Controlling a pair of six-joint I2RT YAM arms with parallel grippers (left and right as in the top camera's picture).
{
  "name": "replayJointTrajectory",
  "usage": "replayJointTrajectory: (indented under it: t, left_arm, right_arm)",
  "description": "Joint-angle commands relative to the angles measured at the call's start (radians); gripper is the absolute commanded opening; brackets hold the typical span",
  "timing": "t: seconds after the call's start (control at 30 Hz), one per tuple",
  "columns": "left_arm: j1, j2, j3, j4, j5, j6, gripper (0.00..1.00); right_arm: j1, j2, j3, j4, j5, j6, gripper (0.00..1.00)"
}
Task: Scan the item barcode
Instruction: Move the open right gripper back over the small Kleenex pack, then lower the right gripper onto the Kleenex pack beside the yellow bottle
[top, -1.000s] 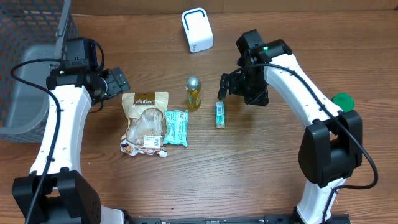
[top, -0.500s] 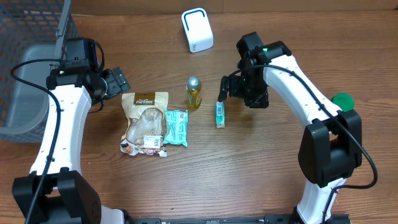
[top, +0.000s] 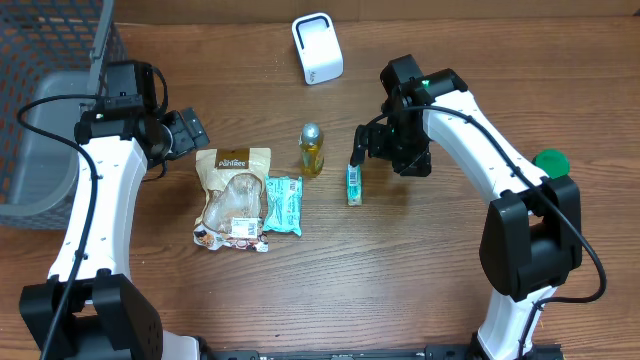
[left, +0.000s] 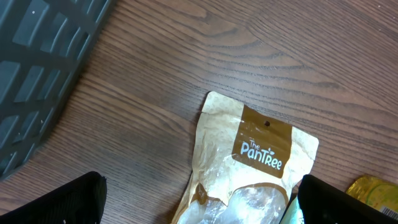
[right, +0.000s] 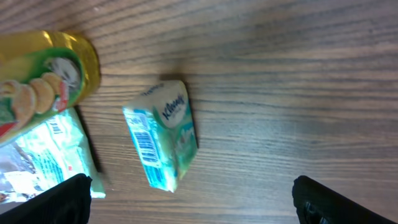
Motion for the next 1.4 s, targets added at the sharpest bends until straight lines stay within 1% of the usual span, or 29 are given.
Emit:
replayJointTrajectory:
  t: [0.0,0.17,0.23,0.27,0.33,0.37,0.53,0.67,0.8,1.2,1.3,1.37]
  left_arm:
    - [-0.002,-0.011,0.012,0.002,0.005,0.008,1.00]
    - [-0.002,-0.011,0.012,0.002,0.005,0.008,1.00]
    - [-0.002,-0.011,0.012,0.002,0.005,0.008,1.00]
    - [-0.002,-0.011,0.012,0.002,0.005,0.008,1.00]
    - [-0.002,-0.011,0.012,0.002,0.005,0.008,1.00]
    - [-0.002,-0.011,0.012,0.002,0.005,0.008,1.00]
    - [-0.002,-0.011,0.012,0.002,0.005,0.008,1.00]
    - [-0.002,-0.011,0.012,0.002,0.005,0.008,1.00]
    - [-0.002,-0.011,0.012,0.002,0.005,0.008,1.00]
    - [-0.002,-0.011,0.012,0.002,0.005,0.008,0.99]
    - [-0.002,-0.011,0.012,0.002,0.005,0.008,0.99]
    - [-0.002,-0.011,0.012,0.002,0.005,0.008,1.00]
  right_arm:
    - [0.000,-0.010,-0.005,0.025,-0.017,0.008,1.00]
    - [0.000,-0.010,-0.005,0.036,-0.051,0.000,1.00]
    - [0.000,-0.010,-0.005,0.034,-0.051,0.000,0.91]
    - [0.000,-0.010,-0.005,0.034,-0.050,0.000,0.81]
    - [0.000,-0.010,-0.005,0.034,-0.050,0.000,0.66]
    - [0.000,-0.010,-0.005,0.034,-0.051,0.000,0.62]
    - [0.007,-0.019,0.015,0.000,-0.074,0.000,0.54]
    - [0.029,-0.073,0.037,-0.005,-0.036,0.011,0.52]
    - [0.072,-0.141,0.037,-0.002,0.064,0.091,0.53]
    - [0.164,-0.143,0.007,0.016,0.112,0.090,0.54]
    - [0.180,-0.143,-0.003,0.042,0.113,0.090,0.58]
    - [0.185,-0.143,-0.005,0.057,0.113,0.090,0.58]
